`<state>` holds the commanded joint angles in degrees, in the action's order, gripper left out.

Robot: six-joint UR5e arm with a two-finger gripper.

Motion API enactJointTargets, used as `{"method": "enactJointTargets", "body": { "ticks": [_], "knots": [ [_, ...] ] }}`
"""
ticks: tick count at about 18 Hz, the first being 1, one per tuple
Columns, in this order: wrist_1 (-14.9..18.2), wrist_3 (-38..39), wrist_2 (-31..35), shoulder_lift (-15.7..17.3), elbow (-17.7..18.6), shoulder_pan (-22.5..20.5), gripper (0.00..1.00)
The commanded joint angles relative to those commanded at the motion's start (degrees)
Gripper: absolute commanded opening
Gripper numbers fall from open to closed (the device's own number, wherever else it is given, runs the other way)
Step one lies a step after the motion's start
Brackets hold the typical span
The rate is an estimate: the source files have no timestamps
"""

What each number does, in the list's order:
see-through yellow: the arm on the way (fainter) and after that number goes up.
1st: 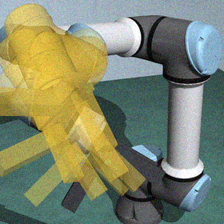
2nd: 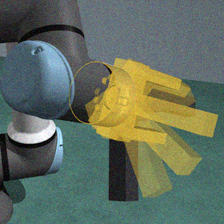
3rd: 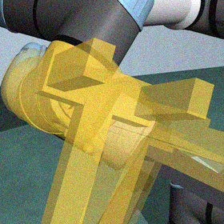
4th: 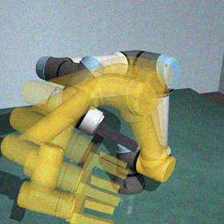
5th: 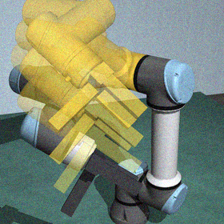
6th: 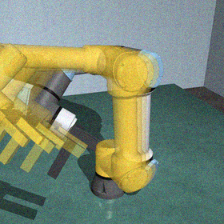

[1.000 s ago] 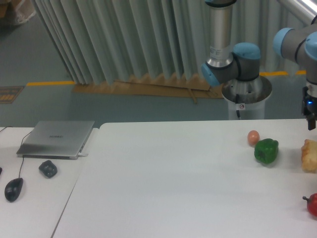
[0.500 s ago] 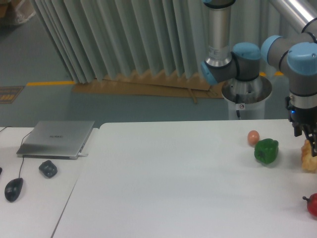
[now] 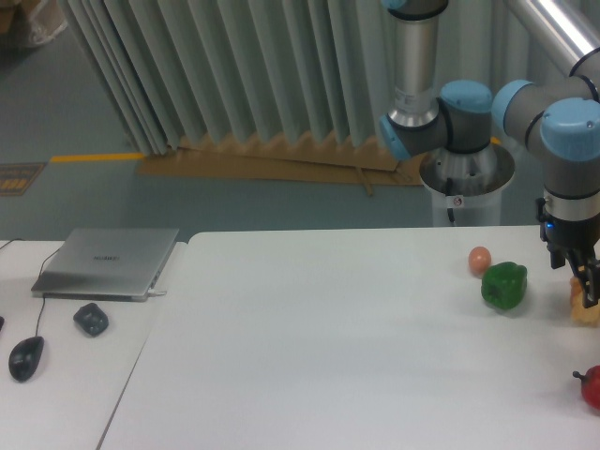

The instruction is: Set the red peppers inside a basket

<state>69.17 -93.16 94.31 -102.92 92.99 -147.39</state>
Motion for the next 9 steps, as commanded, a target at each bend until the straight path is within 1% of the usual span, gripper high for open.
{"method": "enactJointTargets", "body": {
  "ticks": [6, 9],
  "knots": [
    [-0.1, -0.2, -0.1, -0.6, 0.0, 0.2, 1.0],
    [-1.1, -0.2, -0.1, -0.8, -0.1, 0.3, 1.0]
  ]
}}
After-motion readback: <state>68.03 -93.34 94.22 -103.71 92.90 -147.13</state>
